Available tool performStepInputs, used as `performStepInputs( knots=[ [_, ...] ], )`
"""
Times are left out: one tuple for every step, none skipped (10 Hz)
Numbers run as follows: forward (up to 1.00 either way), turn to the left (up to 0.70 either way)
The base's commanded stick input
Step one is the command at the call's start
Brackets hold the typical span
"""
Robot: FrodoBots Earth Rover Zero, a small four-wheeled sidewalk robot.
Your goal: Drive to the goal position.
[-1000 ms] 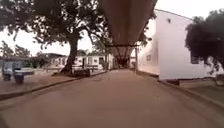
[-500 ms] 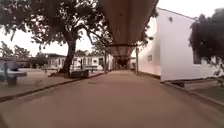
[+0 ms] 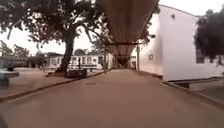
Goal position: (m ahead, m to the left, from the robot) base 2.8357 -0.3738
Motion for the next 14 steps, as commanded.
performStepInputs(
  knots=[
    [0.7, 0.0],
    [0.7, 0.0],
    [0.7, 0.0],
    [0.7, -0.09],
    [0.7, -0.21],
    [0.7, -0.21],
    [0.7, -0.15],
    [0.7, -0.09],
    [0.7, -0.03],
    [0.7, 0.0],
    [0.7, 0.0],
    [0.7, 0.0],
    [0.7, 0.0],
    [0.7, 0.0]
  ],
)
